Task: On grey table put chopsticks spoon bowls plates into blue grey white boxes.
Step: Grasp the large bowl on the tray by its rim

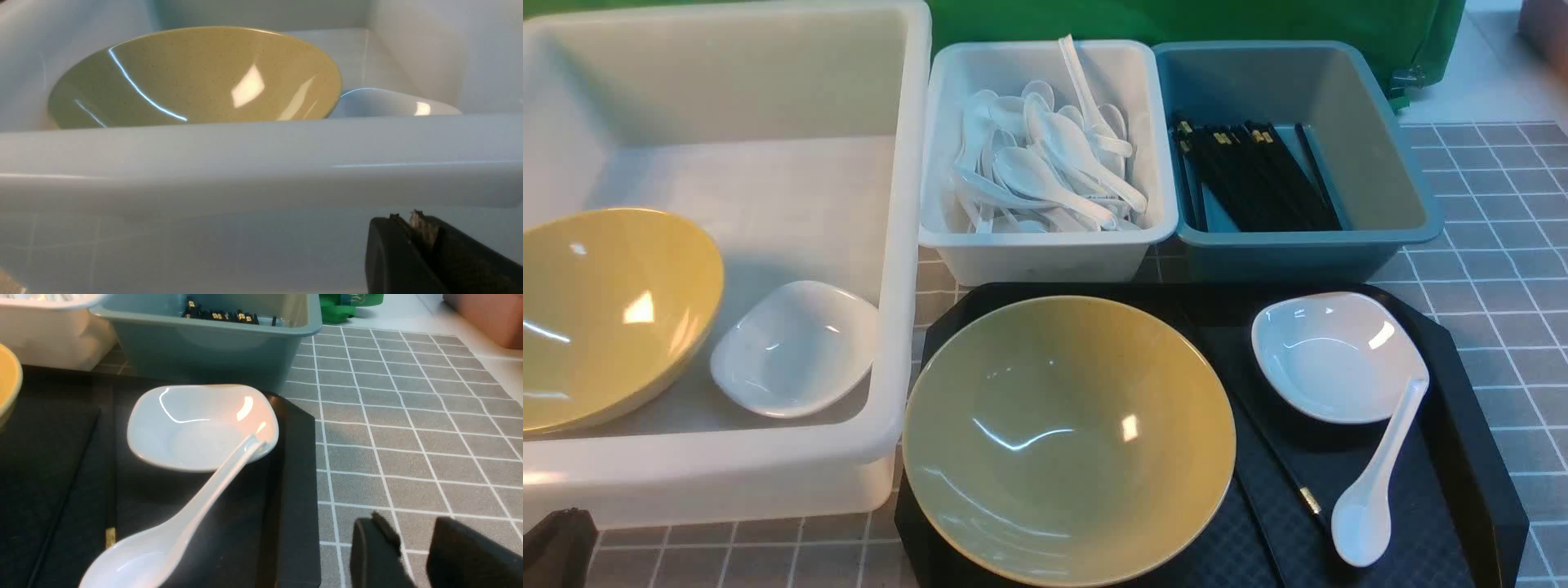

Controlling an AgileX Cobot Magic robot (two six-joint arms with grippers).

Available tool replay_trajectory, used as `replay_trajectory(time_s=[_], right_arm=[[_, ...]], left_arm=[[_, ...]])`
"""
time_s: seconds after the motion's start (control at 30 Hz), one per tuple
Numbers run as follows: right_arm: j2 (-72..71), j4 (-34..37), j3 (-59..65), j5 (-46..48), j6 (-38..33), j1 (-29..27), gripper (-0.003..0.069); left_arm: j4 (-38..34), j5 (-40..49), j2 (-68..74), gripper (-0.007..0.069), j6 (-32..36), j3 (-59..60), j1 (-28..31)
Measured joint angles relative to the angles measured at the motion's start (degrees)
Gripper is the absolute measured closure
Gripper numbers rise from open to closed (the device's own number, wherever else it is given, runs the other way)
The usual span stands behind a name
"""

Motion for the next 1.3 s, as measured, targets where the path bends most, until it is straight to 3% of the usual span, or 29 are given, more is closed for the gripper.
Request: replay_trajectory(time_s=[1.3], right_arm=[[0.0, 0.0, 0.0, -2.2, 0.0, 0.0, 0.0421]], left_arm=[[1.5, -3.0, 0.0, 0.0615, 0.0, 0.0, 0.0]])
